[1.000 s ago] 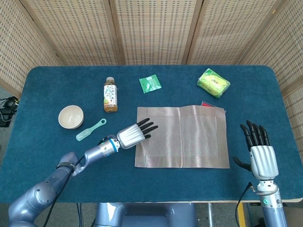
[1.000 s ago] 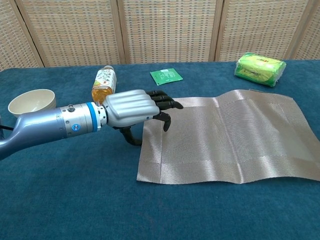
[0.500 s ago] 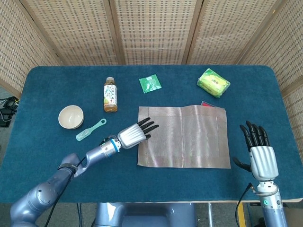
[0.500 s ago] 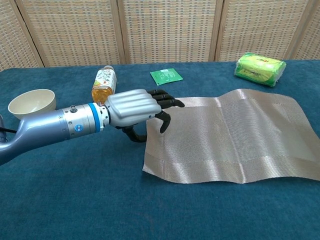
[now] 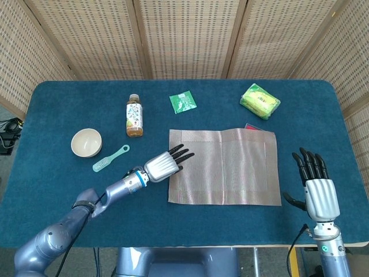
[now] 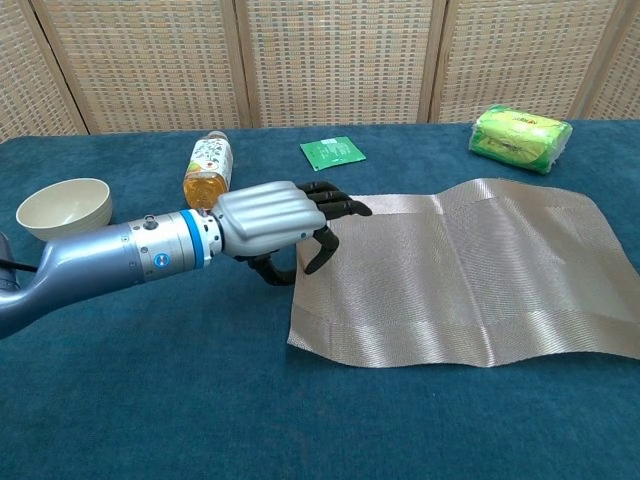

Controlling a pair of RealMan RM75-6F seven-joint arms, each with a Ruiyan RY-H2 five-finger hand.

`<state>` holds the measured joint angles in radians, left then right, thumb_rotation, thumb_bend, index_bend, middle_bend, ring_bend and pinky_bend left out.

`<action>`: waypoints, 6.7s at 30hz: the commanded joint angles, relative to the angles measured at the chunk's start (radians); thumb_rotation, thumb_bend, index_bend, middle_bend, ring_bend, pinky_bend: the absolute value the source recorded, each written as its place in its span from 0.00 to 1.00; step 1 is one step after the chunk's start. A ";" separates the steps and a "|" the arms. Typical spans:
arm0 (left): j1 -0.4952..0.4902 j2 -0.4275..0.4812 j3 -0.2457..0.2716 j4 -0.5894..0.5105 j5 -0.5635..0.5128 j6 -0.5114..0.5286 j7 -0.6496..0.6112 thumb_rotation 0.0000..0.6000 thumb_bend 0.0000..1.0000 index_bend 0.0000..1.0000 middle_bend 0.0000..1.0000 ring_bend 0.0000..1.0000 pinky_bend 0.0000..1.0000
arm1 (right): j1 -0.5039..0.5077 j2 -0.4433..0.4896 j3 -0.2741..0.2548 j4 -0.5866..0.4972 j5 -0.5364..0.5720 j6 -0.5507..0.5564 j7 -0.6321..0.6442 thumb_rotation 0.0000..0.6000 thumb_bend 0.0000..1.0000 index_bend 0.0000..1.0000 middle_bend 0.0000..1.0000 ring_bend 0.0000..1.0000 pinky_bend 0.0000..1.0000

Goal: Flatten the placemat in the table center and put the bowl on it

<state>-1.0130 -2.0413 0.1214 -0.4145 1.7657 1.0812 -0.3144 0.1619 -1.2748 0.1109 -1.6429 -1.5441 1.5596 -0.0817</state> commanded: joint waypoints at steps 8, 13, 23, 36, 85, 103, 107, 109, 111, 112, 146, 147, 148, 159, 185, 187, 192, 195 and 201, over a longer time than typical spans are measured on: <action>0.004 0.006 0.005 -0.015 -0.001 0.019 0.004 1.00 0.47 0.79 0.00 0.00 0.00 | -0.004 0.005 0.002 -0.006 -0.007 0.003 0.005 1.00 0.00 0.05 0.00 0.00 0.00; 0.010 0.017 0.015 -0.039 0.010 0.044 0.002 1.00 0.48 0.81 0.00 0.00 0.00 | -0.006 0.008 0.003 -0.009 -0.007 0.004 0.007 1.00 0.00 0.05 0.00 0.00 0.00; 0.068 0.131 0.118 -0.159 0.108 0.188 0.033 1.00 0.49 0.81 0.00 0.00 0.00 | -0.010 0.013 0.003 -0.020 -0.019 0.009 0.008 1.00 0.00 0.05 0.00 0.00 0.00; 0.152 0.314 0.189 -0.388 0.159 0.252 0.179 1.00 0.49 0.82 0.00 0.00 0.00 | -0.019 0.021 -0.010 -0.040 -0.052 0.020 0.009 1.00 0.00 0.05 0.00 0.00 0.00; 0.377 0.420 0.224 -0.265 0.200 0.328 0.155 1.00 0.01 0.09 0.00 0.00 0.00 | -0.046 0.057 -0.020 -0.086 -0.120 0.064 0.038 1.00 0.00 0.06 0.00 0.00 0.00; 0.424 0.532 0.021 -0.250 -0.098 0.257 -0.189 1.00 0.00 0.12 0.00 0.00 0.00 | -0.045 0.056 -0.019 -0.089 -0.116 0.054 0.036 1.00 0.00 0.06 0.00 0.00 0.00; 0.417 0.545 -0.026 -0.288 -0.182 0.127 -0.155 1.00 0.00 0.20 0.00 0.00 0.00 | -0.044 0.054 -0.019 -0.087 -0.115 0.050 0.035 1.00 0.00 0.06 0.00 0.00 0.00; 0.417 0.540 -0.050 -0.289 -0.228 0.060 -0.134 1.00 0.04 0.25 0.00 0.00 0.00 | -0.043 0.053 -0.018 -0.086 -0.111 0.047 0.035 1.00 0.00 0.06 0.00 0.00 0.00; 0.417 0.531 -0.061 -0.280 -0.250 0.017 -0.123 1.00 0.10 0.30 0.00 0.00 0.00 | -0.042 0.052 -0.017 -0.084 -0.109 0.044 0.035 1.00 0.00 0.06 0.00 0.00 0.00; 0.416 0.526 -0.064 -0.275 -0.257 0.002 -0.121 1.00 0.14 0.31 0.00 0.00 0.00 | -0.041 0.052 -0.017 -0.084 -0.108 0.043 0.035 1.00 0.00 0.06 0.00 0.00 0.00; 0.400 0.473 -0.107 -0.221 -0.197 0.119 -0.211 1.00 0.47 0.72 0.00 0.00 0.00 | -0.040 0.053 -0.015 -0.083 -0.103 0.039 0.045 1.00 0.00 0.06 0.00 0.00 0.00; 0.394 0.488 -0.106 -0.255 -0.182 0.143 -0.200 1.00 0.47 0.72 0.00 0.00 0.00 | -0.041 0.054 -0.015 -0.084 -0.103 0.040 0.047 1.00 0.00 0.06 0.00 0.00 0.00; 0.387 0.504 -0.104 -0.293 -0.166 0.163 -0.185 1.00 0.46 0.72 0.00 0.00 0.00 | -0.041 0.055 -0.015 -0.085 -0.102 0.040 0.048 1.00 0.00 0.06 0.00 0.00 0.00; 0.239 0.577 -0.046 -0.798 -0.015 0.030 0.107 1.00 0.46 0.71 0.00 0.00 0.00 | -0.048 0.063 -0.008 -0.087 -0.092 0.051 0.054 1.00 0.00 0.06 0.00 0.00 0.00; 0.202 0.532 0.006 -0.990 -0.023 -0.173 0.417 1.00 0.29 0.42 0.00 0.00 0.00 | -0.049 0.074 0.001 -0.087 -0.079 0.050 0.072 1.00 0.00 0.06 0.00 0.00 0.00; 0.207 0.536 0.005 -0.992 -0.017 -0.149 0.398 1.00 0.06 0.09 0.00 0.00 0.00 | -0.049 0.074 0.000 -0.088 -0.080 0.051 0.071 1.00 0.00 0.06 0.00 0.00 0.00; 0.227 0.575 -0.002 -1.000 0.011 -0.051 0.355 1.00 0.00 0.00 0.00 0.00 0.00 | -0.052 0.076 -0.003 -0.092 -0.087 0.055 0.071 1.00 0.00 0.06 0.00 0.00 0.00; 0.254 0.626 -0.017 -1.018 0.009 0.025 0.341 1.00 0.00 0.00 0.00 0.00 0.00 | -0.053 0.077 -0.005 -0.096 -0.095 0.059 0.071 1.00 0.00 0.06 0.00 0.00 0.00; 0.382 0.740 -0.073 -1.093 -0.106 0.200 0.387 1.00 0.00 0.00 0.00 0.00 0.00 | -0.059 0.082 -0.009 -0.103 -0.111 0.073 0.067 1.00 0.00 0.06 0.00 0.00 0.00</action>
<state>-0.6948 -1.3556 0.0803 -1.4655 1.7254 1.2160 0.0456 0.1040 -1.1935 0.1023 -1.7457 -1.6546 1.6314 -0.0138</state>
